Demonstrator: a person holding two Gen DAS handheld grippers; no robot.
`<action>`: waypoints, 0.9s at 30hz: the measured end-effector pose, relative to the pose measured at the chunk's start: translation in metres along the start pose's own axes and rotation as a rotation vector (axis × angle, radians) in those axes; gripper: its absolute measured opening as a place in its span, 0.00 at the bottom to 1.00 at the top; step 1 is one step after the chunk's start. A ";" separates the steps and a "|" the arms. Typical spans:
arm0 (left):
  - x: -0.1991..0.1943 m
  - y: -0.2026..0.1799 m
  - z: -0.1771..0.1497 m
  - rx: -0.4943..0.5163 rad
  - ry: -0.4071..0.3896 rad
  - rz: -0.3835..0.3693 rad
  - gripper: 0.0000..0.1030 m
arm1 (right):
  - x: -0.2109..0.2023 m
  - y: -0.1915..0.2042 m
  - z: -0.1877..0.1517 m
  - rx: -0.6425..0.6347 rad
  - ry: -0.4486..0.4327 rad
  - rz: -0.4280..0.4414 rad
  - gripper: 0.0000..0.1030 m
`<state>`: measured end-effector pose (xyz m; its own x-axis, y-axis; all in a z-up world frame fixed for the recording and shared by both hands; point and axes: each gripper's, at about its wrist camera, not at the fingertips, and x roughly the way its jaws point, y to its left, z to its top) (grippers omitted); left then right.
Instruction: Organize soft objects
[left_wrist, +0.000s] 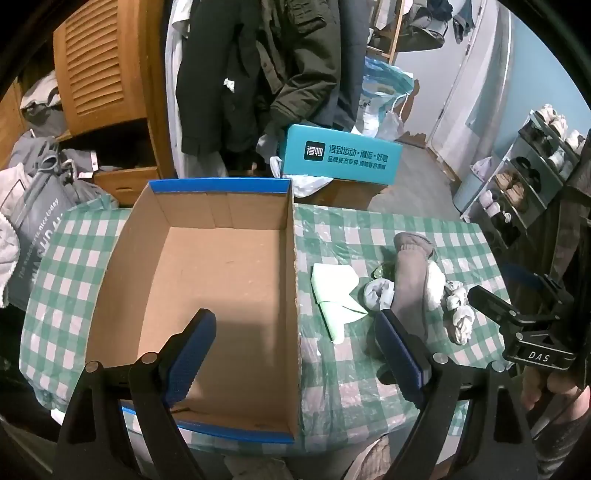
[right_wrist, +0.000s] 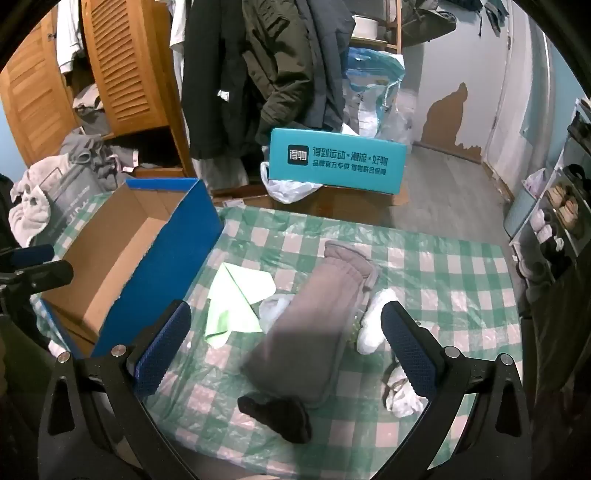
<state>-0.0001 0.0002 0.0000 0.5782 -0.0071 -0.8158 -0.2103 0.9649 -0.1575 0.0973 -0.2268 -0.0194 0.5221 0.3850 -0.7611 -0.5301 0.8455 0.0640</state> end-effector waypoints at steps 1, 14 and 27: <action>0.000 0.000 0.000 0.000 -0.001 0.001 0.86 | 0.000 0.000 0.000 0.000 0.000 -0.001 0.98; -0.002 -0.003 -0.004 0.014 -0.013 0.006 0.86 | 0.001 0.001 -0.001 -0.005 0.001 -0.006 0.98; -0.001 -0.003 -0.002 0.014 -0.007 0.004 0.86 | 0.002 0.002 -0.001 -0.006 0.004 -0.008 0.99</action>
<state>-0.0016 -0.0037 0.0004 0.5833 -0.0013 -0.8123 -0.2013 0.9686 -0.1461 0.0964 -0.2248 -0.0211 0.5232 0.3768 -0.7643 -0.5301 0.8462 0.0543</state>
